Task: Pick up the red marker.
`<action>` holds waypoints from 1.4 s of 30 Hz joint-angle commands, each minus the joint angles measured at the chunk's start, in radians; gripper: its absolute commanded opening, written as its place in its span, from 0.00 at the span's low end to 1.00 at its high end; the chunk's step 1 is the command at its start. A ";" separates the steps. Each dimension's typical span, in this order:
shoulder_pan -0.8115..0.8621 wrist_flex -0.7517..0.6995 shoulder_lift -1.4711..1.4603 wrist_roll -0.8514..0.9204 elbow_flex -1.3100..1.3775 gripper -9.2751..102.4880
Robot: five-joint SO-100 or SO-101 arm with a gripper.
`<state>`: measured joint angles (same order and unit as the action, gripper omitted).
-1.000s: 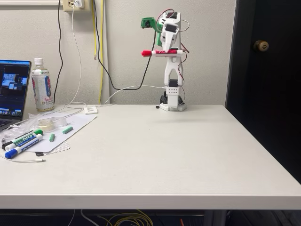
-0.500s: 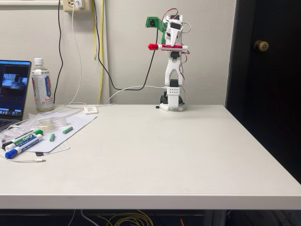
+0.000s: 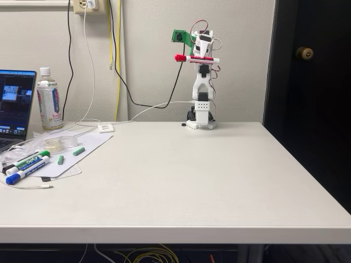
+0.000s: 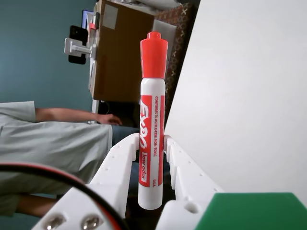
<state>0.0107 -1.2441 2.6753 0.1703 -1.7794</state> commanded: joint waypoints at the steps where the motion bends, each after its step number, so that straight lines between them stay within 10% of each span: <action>1: -0.012 0.044 0.061 -0.021 -0.041 0.09; 42: 0.011 0.160 0.233 -0.250 -0.285 0.09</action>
<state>0.0199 -1.0922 2.9023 -0.0706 -2.0693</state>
